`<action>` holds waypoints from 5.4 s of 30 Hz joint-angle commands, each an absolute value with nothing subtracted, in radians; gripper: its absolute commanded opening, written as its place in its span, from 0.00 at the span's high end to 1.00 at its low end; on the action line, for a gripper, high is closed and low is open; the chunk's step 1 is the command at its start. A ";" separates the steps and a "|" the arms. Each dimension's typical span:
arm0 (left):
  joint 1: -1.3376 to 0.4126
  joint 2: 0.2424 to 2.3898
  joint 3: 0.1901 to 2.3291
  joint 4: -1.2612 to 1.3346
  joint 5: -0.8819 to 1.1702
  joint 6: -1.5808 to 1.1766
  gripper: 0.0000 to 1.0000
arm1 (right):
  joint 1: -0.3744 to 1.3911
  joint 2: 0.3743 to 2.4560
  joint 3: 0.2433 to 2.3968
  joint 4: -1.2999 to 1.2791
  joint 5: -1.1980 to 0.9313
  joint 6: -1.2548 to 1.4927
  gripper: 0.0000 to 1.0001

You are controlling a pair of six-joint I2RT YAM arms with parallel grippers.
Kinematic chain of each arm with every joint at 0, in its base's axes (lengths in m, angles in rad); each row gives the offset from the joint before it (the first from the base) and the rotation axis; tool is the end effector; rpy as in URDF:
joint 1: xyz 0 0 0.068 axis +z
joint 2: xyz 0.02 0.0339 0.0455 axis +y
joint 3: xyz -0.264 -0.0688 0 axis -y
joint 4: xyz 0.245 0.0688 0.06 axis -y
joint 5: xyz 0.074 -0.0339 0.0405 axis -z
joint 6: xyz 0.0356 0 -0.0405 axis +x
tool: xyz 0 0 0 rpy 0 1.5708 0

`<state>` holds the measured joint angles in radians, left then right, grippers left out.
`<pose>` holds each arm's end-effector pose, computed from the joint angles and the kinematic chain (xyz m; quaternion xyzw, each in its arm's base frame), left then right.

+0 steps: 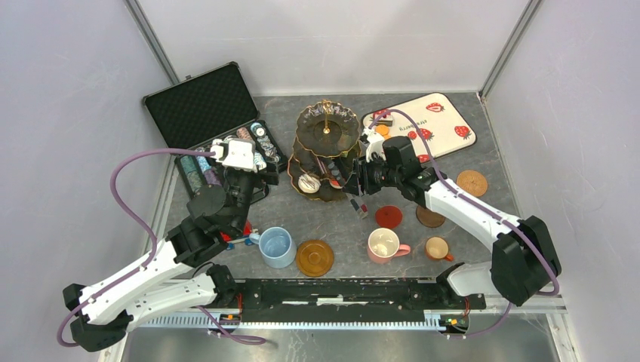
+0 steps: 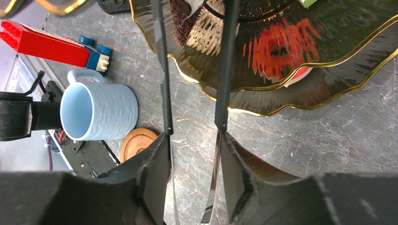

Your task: Serve the afternoon tea

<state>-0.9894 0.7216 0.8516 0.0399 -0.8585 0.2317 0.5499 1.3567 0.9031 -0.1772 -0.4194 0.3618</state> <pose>0.1064 -0.1129 0.3956 0.0753 0.6626 -0.0079 0.7451 0.2452 0.1673 0.2552 -0.1758 0.8593 0.3616 0.3160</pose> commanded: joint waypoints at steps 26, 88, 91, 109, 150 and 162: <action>-0.986 0.722 0.881 0.060 -0.850 0.190 0.00 | 0.554 1.177 0.958 -0.471 -0.120 0.102 0.57; -0.985 0.773 0.870 0.081 -0.858 0.205 0.00 | 0.158 2.135 1.780 -0.552 -0.009 -0.572 0.50; -0.985 0.775 0.868 0.081 -0.856 0.204 0.00 | 0.158 2.155 1.806 -0.574 0.015 -0.579 0.49; -0.985 0.771 0.870 0.081 -0.856 0.203 0.00 | 0.156 2.185 1.826 -0.630 0.052 -0.564 0.55; -0.985 0.753 0.877 0.066 -0.845 0.189 0.00 | 0.157 2.103 1.774 -0.641 0.082 -0.296 0.51; -0.985 0.755 0.876 0.069 -0.848 0.192 0.00 | 0.158 2.177 1.836 -0.647 0.073 -0.277 0.52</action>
